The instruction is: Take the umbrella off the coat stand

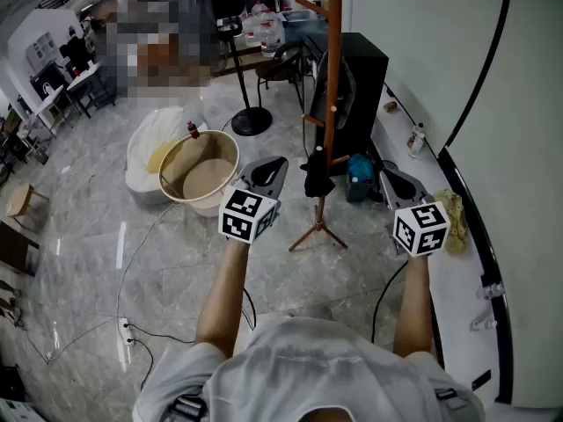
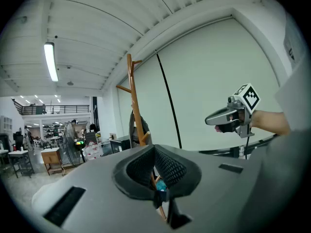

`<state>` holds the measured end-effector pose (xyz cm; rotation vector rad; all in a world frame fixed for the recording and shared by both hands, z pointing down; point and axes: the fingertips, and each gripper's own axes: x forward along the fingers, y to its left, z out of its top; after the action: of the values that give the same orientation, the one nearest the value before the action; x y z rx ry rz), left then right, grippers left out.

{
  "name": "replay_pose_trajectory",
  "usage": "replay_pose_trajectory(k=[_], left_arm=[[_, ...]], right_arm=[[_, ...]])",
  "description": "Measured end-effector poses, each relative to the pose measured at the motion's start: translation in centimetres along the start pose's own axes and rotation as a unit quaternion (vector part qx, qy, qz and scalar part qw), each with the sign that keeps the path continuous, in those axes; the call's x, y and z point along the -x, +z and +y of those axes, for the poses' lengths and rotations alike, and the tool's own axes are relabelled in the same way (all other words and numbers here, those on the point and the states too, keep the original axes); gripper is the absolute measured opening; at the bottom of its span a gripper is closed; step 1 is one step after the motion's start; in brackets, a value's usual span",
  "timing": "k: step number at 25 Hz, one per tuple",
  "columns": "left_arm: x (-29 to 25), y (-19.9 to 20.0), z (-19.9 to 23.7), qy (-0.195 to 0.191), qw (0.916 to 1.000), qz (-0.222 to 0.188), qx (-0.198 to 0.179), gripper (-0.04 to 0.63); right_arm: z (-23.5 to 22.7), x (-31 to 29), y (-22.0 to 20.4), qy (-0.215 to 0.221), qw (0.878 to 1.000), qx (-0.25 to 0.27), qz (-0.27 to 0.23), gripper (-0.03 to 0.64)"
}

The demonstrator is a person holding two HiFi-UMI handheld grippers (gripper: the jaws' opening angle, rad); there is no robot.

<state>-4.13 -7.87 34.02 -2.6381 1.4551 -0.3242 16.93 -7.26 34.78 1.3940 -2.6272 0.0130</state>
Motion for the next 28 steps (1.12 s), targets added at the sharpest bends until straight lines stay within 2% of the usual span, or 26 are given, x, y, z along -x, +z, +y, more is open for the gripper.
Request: replay_pose_trajectory(k=[12, 16, 22, 28], left_arm=[[-0.1, -0.6, -1.8, 0.000, 0.9997, 0.022, -0.004, 0.011], [-0.3, -1.2, -2.1, 0.000, 0.9996, 0.028, 0.001, 0.011], [-2.1, -2.1, -1.4, -0.002, 0.9994, 0.034, 0.008, 0.011], [-5.8, -3.1, 1.3, -0.005, 0.9994, 0.028, 0.018, 0.011]], right_arm=[[-0.9, 0.9, -1.1, 0.007, 1.000, -0.007, -0.003, 0.021], [-1.1, 0.9, -2.0, 0.015, 1.000, -0.025, 0.001, 0.021], [-2.5, -0.3, -2.9, 0.016, 0.999, -0.033, 0.018, 0.021], [-4.7, -4.1, -3.8, 0.004, 0.999, -0.034, 0.031, 0.021]])
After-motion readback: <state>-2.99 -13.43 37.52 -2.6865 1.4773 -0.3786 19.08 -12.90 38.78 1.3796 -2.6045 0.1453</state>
